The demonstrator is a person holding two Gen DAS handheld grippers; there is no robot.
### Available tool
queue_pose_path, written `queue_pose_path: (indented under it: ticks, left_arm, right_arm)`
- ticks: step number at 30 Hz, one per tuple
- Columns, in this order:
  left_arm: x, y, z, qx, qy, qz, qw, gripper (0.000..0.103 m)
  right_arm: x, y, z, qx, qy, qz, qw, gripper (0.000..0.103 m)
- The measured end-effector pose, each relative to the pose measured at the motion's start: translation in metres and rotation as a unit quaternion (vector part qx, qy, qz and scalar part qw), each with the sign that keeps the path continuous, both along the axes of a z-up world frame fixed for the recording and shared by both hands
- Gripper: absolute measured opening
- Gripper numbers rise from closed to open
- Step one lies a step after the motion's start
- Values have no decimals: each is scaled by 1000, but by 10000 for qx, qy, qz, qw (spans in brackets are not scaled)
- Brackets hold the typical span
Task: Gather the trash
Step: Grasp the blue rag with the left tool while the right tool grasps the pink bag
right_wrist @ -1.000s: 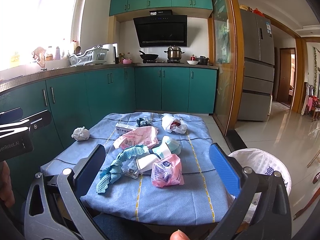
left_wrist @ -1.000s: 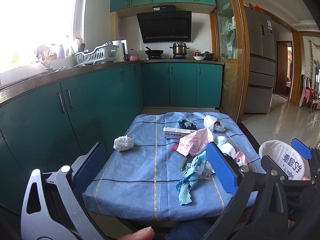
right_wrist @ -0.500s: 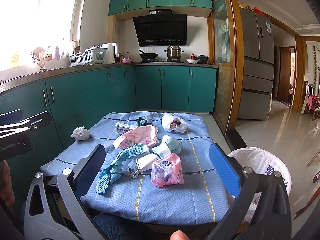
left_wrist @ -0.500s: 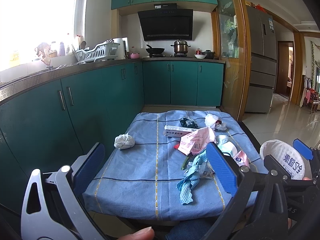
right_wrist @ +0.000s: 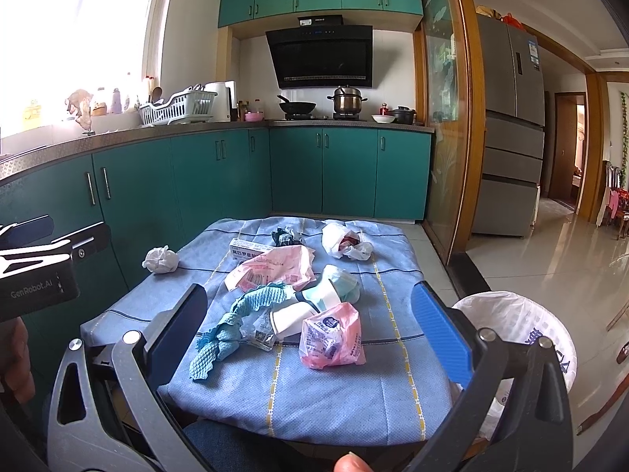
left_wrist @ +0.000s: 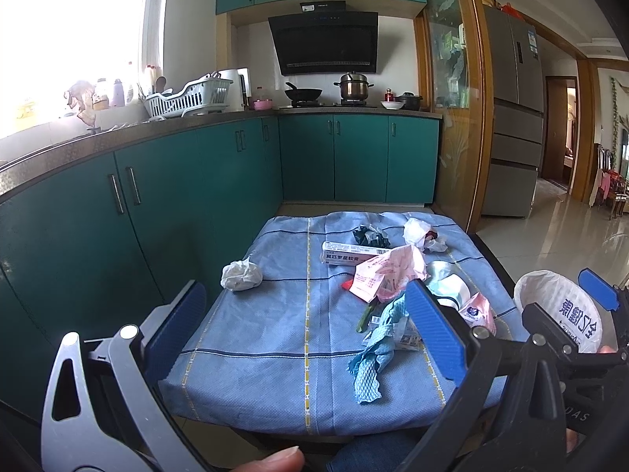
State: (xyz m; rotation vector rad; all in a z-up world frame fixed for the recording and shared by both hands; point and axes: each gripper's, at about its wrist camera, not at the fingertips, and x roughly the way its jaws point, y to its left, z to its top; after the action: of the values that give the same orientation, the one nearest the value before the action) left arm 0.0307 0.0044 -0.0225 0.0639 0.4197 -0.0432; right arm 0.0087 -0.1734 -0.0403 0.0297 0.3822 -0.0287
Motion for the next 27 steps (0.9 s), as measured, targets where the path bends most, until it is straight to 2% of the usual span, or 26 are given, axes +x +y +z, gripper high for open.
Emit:
queue_pose_path:
  ticks: [8, 14, 23, 25, 27]
  left_arm:
    - [18, -4, -13, 114, 186, 44, 9998, 101]
    - [43, -7, -33, 233, 545, 178, 9981, 101]
    - [74, -18, -67, 476, 1061, 91, 9932, 101]
    - [80, -18, -75, 385, 1214, 0, 9919, 101]
    - [84, -16, -81, 254, 1325, -83, 9908, 97]
  right_arm:
    - [19, -6, -15, 128, 255, 124, 9995, 101]
    - [45, -16, -40, 103, 854, 101, 9962, 101]
    - [71, -36, -76, 385, 1371, -17, 9898, 101]
    - [79, -37, -84, 362, 1559, 34, 9871, 99]
    - [86, -37, -91, 329, 1746, 60, 9841, 92]
